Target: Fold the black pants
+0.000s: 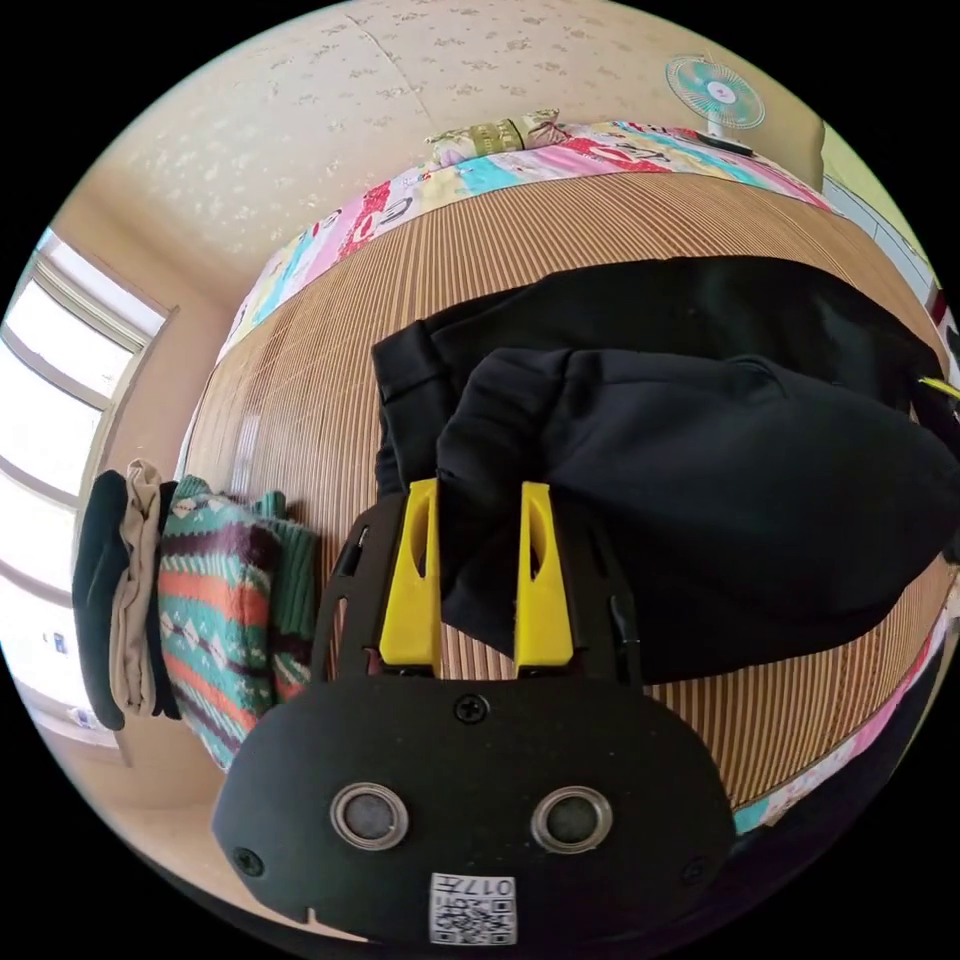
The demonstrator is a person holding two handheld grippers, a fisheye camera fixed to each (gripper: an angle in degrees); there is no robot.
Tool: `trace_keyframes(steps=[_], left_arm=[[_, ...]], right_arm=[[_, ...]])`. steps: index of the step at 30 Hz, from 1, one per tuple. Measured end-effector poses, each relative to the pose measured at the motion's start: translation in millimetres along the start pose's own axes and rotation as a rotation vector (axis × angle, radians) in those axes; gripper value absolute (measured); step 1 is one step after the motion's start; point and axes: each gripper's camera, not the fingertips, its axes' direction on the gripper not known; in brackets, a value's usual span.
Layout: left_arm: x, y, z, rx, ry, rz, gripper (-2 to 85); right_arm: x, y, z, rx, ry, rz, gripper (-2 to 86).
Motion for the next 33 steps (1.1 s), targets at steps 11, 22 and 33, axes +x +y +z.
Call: trace_keyframes(steps=[11,22,33], left_arm=[[-202,162,-75,0.364,0.701,-0.243,7.8],[-250,348,-60,0.282,1.028,-0.839,20.0],[-299,273,-105,0.507,1.214,-0.622,4.0]], right_arm=[[114,238,-193,0.706,-0.376,-0.08,4.4],[259,431,-99,0.479,-0.746,0.659,8.1],[293,394,-112,0.532,-1.101,0.671,12.1]])
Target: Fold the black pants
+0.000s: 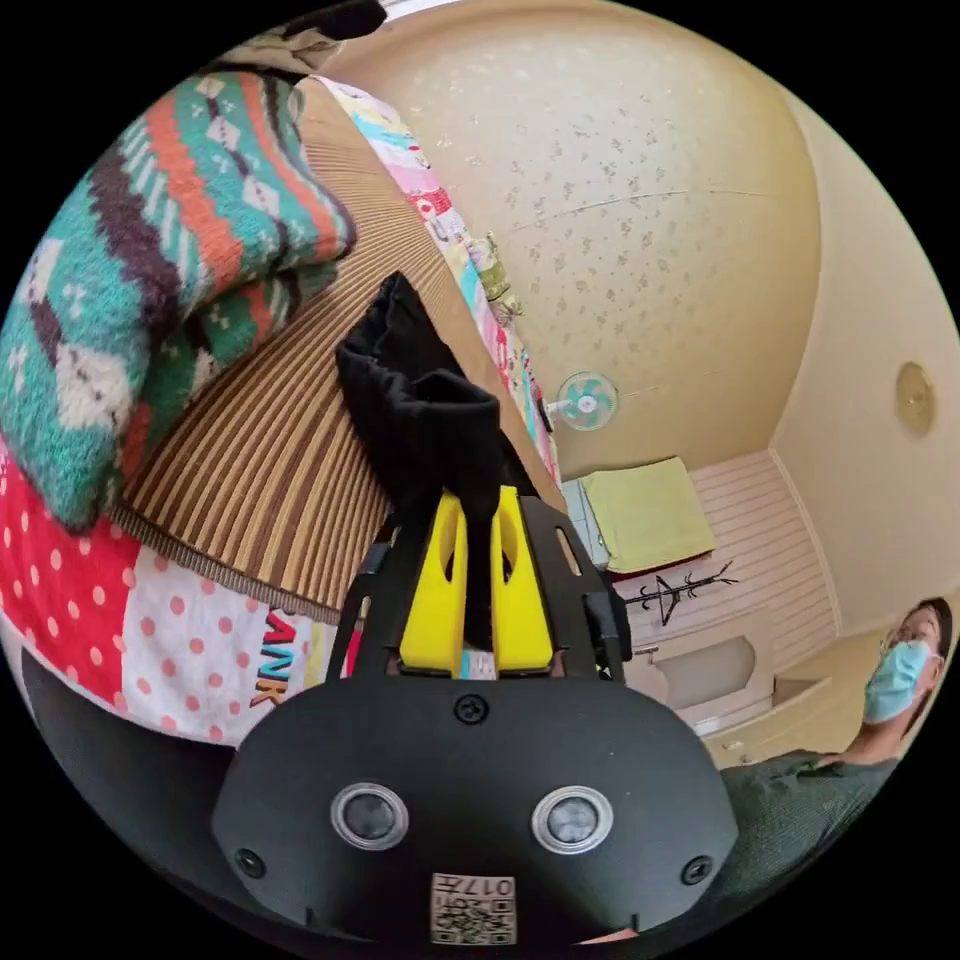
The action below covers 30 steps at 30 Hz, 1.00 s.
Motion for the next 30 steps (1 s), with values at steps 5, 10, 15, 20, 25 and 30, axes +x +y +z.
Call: trace_keyframes(steps=[5,10,15,20,25,30], left_arm=[[-2,19,-85,0.146,-0.235,-0.127,4.4],[-30,40,-102,0.075,-0.285,-0.255,4.9],[-31,31,-114,0.03,-0.249,-0.289,4.9],[-5,15,-107,-0.096,-0.361,-0.197,5.0],[-11,21,-115,-0.068,-0.332,-0.247,5.0],[5,24,-123,-0.059,-0.349,-0.217,4.8]], right_arm=[[12,-6,-8,-0.085,0.06,0.065,16.0],[13,-19,28,-0.183,0.05,0.017,14.8],[-54,-59,65,-0.113,0.239,-0.174,3.7],[-209,-23,152,-0.175,0.267,-0.798,1.8],[-187,9,296,-0.895,0.161,-0.733,2.2],[-143,38,259,-0.514,0.213,-0.585,7.6]])
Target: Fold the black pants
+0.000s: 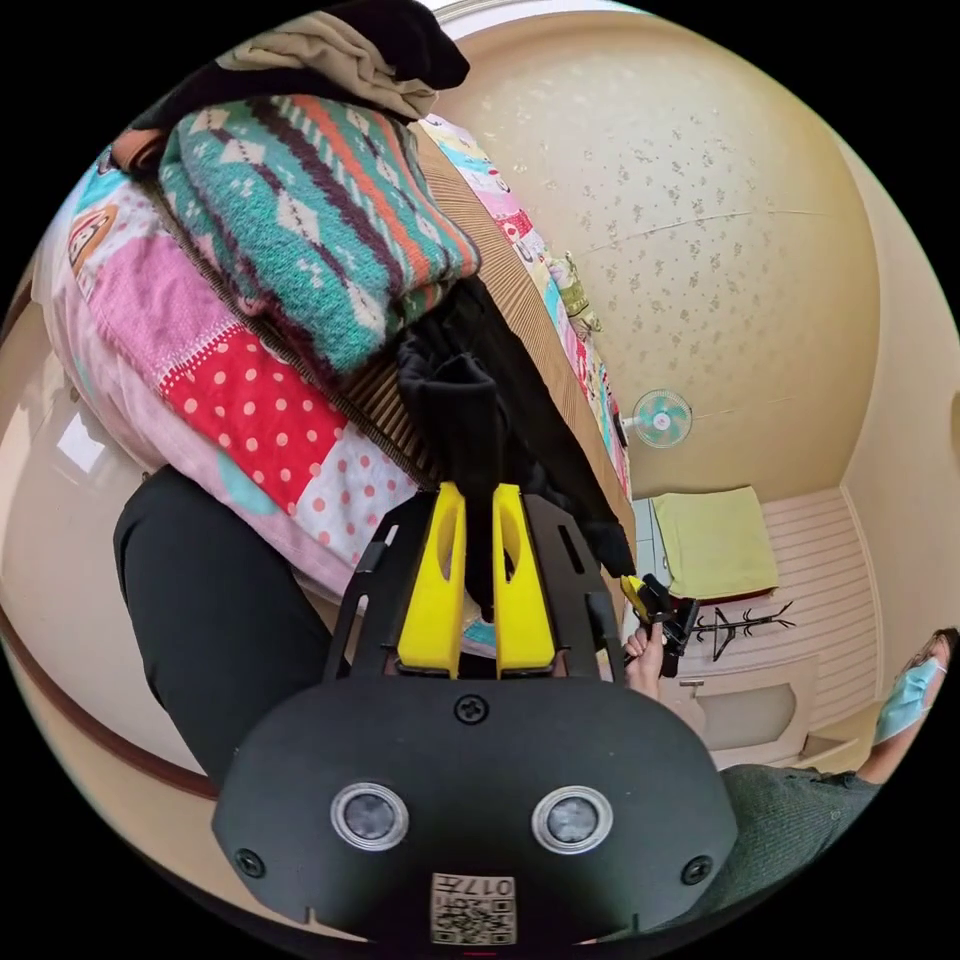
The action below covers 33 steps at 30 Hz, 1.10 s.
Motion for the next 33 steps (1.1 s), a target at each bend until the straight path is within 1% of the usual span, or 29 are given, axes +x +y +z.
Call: trace_keyframes(steps=[2,3,4,6,7,8,10,11,14,16,17,18,19,21,23,25,27,28,30,31,33], left_arm=[[6,-1,-2,-0.014,-0.032,0.019,4.8],[7,-1,-3,-0.016,-0.033,0.023,4.7],[8,-3,-3,-0.019,-0.031,0.029,4.6],[9,-6,-2,-0.021,-0.02,0.032,4.6],[10,-7,-2,-0.018,-0.009,0.032,4.6],[11,-8,-2,-0.014,0.002,0.03,4.6],[12,-7,-3,-0.002,0.016,0.023,4.6],[13,-6,-4,0.005,0.021,0.015,4.6],[12,-4,-8,0.003,0.017,0.002,4.5],[9,-3,-12,-0.011,0.011,-0.004,4.5],[7,-2,-14,-0.02,0.014,-0.005,4.5],[6,-2,-15,-0.024,0.018,-0.003,4.4],[4,-1,-16,-0.033,0.029,-0.001,4.4],[1,0,-16,-0.048,0.048,-0.003,4.4],[-4,3,-16,-0.071,0.077,0.0,4.4],[-7,6,-14,-0.095,0.119,0.013,4.3],[-11,10,-12,-0.113,0.19,0.018,4.2],[-16,13,-12,-0.119,0.251,0.011,4.1],[-22,19,-19,-0.102,0.335,0.002,3.9],[-23,24,-26,-0.084,0.373,0.009,3.8],[-16,30,-39,-0.054,0.397,0.043,3.7]], right_arm=[[3,14,-4,0.073,0.117,0.059,10.4],[2,16,0,0.064,0.152,0.058,12.9],[1,14,5,0.044,0.156,0.051,14.1],[1,1,35,-0.08,0.159,0.035,16.5],[3,-3,44,-0.1,0.154,0.042,16.7],[8,-11,57,-0.121,0.131,0.052,16.3],[13,-25,69,-0.116,0.155,0.048,13.8],[16,-37,71,-0.106,0.174,0.062,11.2],[20,-70,58,-0.092,0.104,0.053,6.4],[16,-81,30,-0.006,0.111,0.06,4.6],[11,-80,1,0.101,0.142,0.069,3.9],[7,-74,-31,0.21,0.169,0.085,3.2],[6,-68,-48,0.262,0.175,0.096,3.0],[14,-31,-108,0.436,0.18,0.158,1.9],[29,7,-138,0.493,0.213,0.216,1.3],[56,46,-148,0.472,0.253,0.292,0.9],[117,94,-137,0.276,0.175,0.538,0.6],[126,108,-135,0.269,0.142,0.569,0.6],[127,155,-147,0.403,0.021,0.553,0.6],[123,162,-152,0.428,0.024,0.549,0.6],[90,171,-175,0.545,0.117,0.5,0.8]])
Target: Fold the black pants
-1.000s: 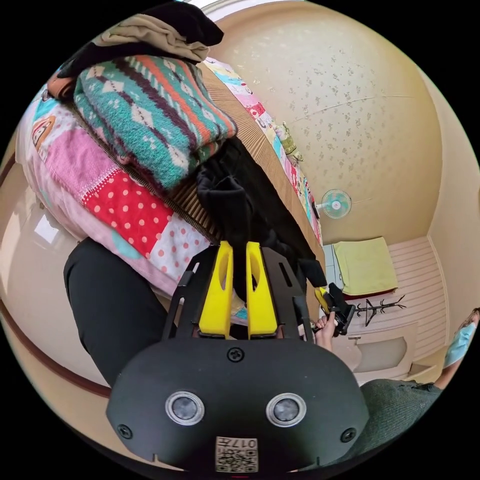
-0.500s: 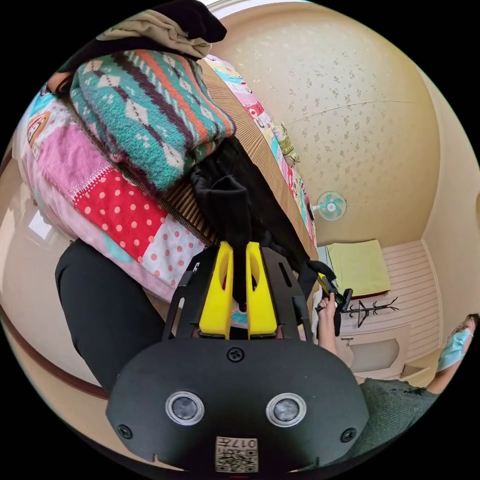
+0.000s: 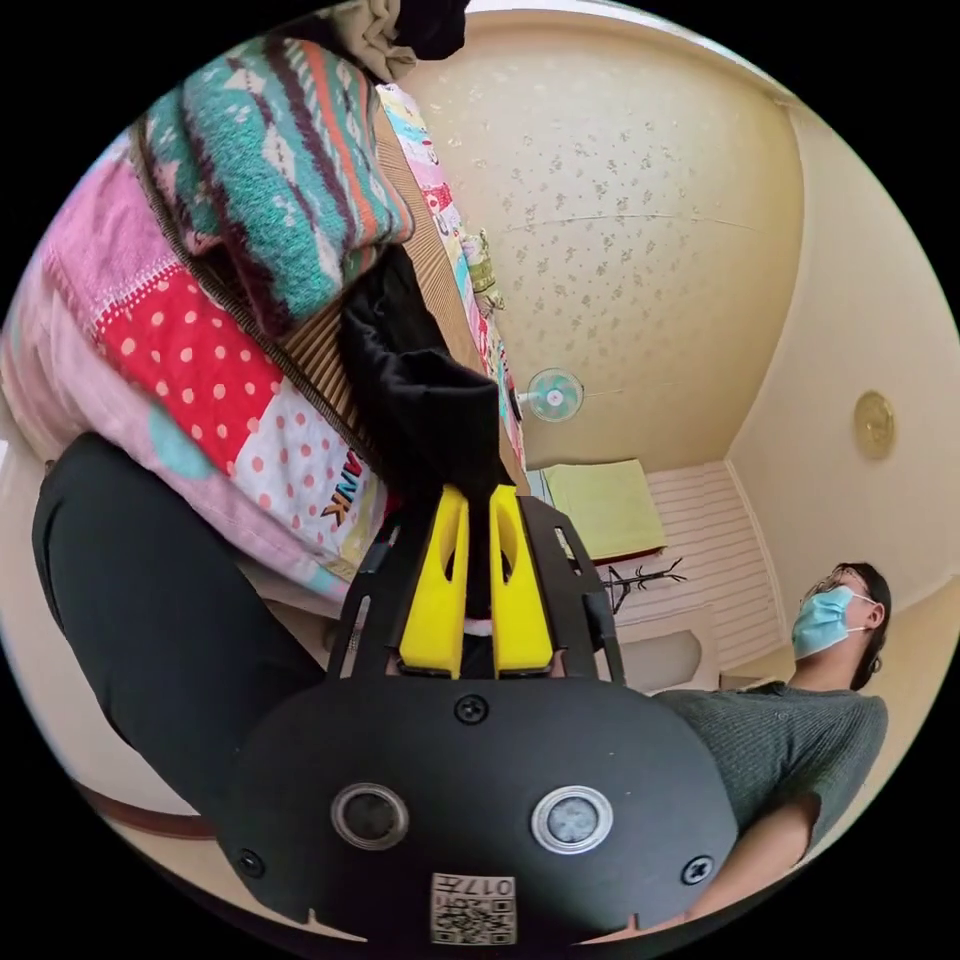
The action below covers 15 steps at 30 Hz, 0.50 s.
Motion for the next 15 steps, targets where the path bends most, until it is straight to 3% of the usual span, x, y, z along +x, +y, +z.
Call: trace_keyframes(steps=[6,10,12,15], left_arm=[[69,-21,15,0.019,-0.03,0.187,3.6],[87,-93,67,0.08,-0.126,0.111,4.0],[79,-124,92,0.152,-0.151,0.027,5.1],[67,-138,113,0.416,-0.19,-0.041,8.1]], right_arm=[[-115,-63,23,0.144,0.089,-0.223,1.6],[-173,-166,136,-0.051,0.158,-0.265,2.8],[-197,-217,202,-0.095,0.119,-0.256,4.7],[-220,-228,236,-0.03,0.049,-0.235,7.9]])
